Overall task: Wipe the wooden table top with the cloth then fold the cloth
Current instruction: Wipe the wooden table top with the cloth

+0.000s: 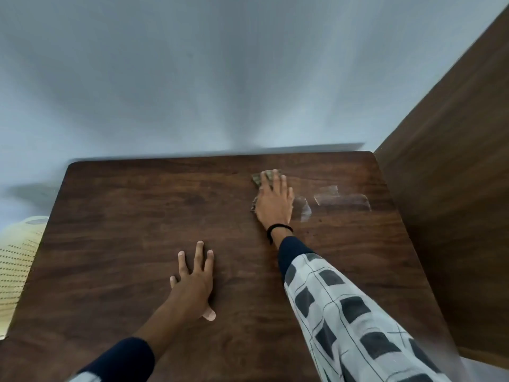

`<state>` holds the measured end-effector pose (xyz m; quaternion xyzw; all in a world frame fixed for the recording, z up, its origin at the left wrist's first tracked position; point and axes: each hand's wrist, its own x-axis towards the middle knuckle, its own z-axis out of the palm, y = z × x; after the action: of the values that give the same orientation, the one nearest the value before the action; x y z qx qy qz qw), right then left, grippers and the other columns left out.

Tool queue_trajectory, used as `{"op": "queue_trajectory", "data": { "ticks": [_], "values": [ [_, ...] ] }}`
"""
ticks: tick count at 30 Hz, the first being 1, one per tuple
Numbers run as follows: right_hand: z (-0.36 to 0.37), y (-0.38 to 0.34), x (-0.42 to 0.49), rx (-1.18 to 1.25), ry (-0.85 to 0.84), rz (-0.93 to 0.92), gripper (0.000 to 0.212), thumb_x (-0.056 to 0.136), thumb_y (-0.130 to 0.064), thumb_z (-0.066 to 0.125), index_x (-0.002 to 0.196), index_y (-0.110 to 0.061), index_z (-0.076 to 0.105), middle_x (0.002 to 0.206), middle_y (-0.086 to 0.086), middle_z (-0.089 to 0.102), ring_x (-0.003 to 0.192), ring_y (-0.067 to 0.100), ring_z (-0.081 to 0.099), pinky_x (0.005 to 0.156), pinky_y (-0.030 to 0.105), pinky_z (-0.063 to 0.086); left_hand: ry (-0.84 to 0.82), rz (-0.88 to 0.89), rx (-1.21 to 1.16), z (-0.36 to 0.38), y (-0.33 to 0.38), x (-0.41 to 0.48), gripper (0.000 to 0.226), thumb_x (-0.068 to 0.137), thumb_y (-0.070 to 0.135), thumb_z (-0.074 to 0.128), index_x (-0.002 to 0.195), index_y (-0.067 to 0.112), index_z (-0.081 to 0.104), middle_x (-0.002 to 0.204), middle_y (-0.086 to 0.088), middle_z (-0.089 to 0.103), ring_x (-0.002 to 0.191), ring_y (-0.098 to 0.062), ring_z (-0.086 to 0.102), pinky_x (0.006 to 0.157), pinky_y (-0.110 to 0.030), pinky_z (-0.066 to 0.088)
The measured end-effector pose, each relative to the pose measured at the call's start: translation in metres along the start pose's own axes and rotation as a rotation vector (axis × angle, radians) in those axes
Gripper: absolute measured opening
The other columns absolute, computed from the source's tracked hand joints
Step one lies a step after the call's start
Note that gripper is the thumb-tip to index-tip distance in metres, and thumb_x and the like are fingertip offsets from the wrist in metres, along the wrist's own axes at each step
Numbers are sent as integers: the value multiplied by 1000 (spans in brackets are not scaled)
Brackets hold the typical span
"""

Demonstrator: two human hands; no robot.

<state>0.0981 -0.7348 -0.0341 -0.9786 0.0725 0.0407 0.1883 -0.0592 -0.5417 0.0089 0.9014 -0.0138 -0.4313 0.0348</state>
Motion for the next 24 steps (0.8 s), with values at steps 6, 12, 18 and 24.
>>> {"op": "queue_trajectory", "data": {
  "ticks": [6, 12, 18, 24],
  "values": [
    [14, 10, -20, -3, 90, 63, 54, 107, -25, 35, 160, -29, 28, 171, 3, 11, 158, 28, 4, 126, 53, 10, -9, -64, 91, -15, 16, -4, 130, 73, 37, 85, 155, 10, -12, 156, -13, -35, 145, -51, -13, 115, -61, 24],
    [18, 6, -15, -18, 90, 76, 53, 107, -25, 36, 159, -30, 30, 170, 3, 14, 157, 29, 7, 125, 53, 12, 258, 12, 14, -115, 38, 37, 116, 75, 51, 79, 156, 16, 5, 164, -15, -3, 146, -51, -4, 117, -62, 16],
    [18, 10, -15, -18, 93, 90, 53, 108, -27, 33, 160, -32, 27, 171, 1, 11, 158, 27, 4, 126, 52, 11, 107, 3, -94, -157, 21, 100, 146, 60, 52, 89, 153, 29, -21, 155, -3, -40, 143, -47, -23, 113, -70, 12],
    [22, -3, -6, -28, 54, -9, 53, 109, -31, 32, 161, -33, 24, 171, 1, 11, 158, 27, 4, 125, 51, 8, 83, 4, -98, -135, 9, 122, 155, 55, 47, 93, 147, 34, -31, 148, 1, -48, 141, -48, -28, 107, -74, 18]
  ]
}}
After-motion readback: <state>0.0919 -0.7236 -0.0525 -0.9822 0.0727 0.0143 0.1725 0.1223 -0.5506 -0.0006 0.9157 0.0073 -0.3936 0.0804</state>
